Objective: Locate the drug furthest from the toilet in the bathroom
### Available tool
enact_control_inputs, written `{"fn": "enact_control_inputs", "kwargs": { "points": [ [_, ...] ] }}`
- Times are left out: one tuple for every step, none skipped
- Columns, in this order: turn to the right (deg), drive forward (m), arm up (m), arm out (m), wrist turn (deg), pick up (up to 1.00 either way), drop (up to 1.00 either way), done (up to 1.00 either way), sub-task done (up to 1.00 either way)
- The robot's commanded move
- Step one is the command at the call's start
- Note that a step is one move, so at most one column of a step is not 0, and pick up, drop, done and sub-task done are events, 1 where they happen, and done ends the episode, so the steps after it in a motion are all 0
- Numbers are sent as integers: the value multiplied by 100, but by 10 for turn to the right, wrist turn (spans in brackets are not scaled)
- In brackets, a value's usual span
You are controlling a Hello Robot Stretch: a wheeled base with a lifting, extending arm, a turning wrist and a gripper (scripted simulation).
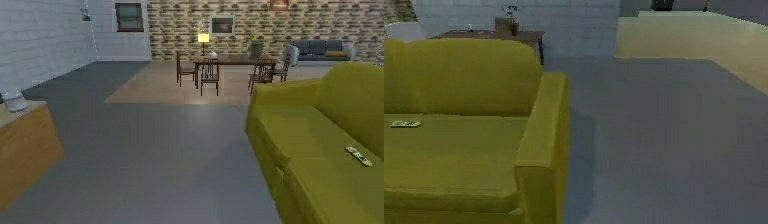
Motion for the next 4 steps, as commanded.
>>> {"fn": "enact_control_inputs", "kwargs": {
  "points": [
    [0,100,0,0,0,0,0,0,0],
    [30,0,0,0,0,0,0,0,0],
    [0,100,0,0,0,0,0,0,0],
    [30,0,0,0,0,0,0,0,0]
  ]
}}
